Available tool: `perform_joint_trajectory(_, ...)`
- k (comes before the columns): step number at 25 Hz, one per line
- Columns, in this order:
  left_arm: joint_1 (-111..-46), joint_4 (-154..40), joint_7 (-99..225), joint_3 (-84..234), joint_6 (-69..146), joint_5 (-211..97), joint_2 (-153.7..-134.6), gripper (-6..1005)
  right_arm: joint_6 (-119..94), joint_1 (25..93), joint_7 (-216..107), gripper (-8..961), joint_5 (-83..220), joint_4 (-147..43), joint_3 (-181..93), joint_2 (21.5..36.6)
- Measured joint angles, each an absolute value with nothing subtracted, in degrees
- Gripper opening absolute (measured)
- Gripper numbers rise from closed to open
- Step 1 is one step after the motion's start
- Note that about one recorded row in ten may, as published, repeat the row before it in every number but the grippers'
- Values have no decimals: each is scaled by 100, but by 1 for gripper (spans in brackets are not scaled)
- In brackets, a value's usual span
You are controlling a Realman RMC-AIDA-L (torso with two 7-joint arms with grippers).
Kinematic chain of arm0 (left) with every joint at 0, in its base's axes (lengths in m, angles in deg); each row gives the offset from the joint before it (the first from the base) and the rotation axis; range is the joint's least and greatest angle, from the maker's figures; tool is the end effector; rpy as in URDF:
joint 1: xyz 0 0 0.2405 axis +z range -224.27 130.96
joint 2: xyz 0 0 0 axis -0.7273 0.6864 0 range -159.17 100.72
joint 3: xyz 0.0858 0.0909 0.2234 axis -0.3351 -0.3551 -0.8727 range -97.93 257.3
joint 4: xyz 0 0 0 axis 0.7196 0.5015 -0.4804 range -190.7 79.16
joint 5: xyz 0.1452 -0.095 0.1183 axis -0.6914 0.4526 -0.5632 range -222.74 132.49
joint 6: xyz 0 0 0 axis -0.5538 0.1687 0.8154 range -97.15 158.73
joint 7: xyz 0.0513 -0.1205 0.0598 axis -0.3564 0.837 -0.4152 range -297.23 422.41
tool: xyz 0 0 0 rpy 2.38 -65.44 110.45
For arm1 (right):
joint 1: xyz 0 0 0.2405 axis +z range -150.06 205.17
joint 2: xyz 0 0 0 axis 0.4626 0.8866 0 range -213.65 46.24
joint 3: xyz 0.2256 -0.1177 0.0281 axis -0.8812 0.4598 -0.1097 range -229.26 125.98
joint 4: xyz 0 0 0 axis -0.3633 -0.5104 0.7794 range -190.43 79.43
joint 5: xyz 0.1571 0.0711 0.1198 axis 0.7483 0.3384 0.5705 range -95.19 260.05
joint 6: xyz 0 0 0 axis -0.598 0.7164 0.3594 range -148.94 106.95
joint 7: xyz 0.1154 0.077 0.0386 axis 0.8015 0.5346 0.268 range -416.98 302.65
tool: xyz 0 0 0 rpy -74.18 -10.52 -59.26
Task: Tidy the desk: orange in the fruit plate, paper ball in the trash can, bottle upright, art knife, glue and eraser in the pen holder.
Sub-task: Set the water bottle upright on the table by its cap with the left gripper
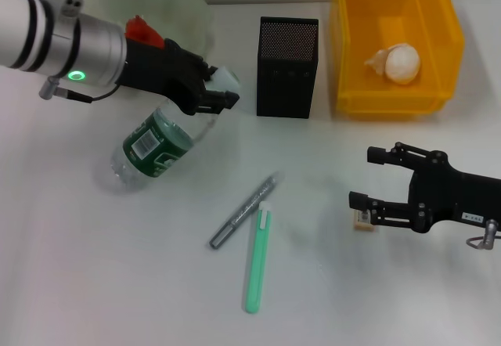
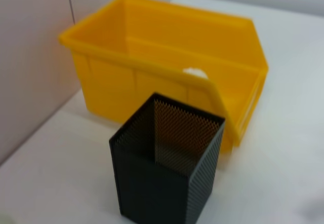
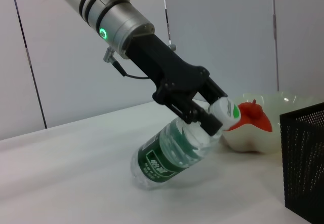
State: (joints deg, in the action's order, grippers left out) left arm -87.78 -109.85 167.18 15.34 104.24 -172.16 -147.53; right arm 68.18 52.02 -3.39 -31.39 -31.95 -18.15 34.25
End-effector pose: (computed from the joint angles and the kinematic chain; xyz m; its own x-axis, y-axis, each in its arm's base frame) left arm -0.1776 0.4032 -0.0111 0.9585 0.2720 0.0860 0.2852 -0.9096 -0.3021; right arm 0.3083 0.2801 -0.0225 0.8095 -0.2025 -0.5510 -0.3916 -0.8855 -0.2500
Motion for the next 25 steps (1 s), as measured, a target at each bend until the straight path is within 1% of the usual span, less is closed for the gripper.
perform_joint_trajectory(11,-8482,-11188,16332,1731,10453,-16808,-14748,445,6822,5229,-330,826,-3113,-3211,-1807,3438)
perform_joint_trajectory(25,-8083,-11159,15529,2761,10690,-16170,-14734,443,6821,5252,-271,826,-3094,-3230,-1836,3443)
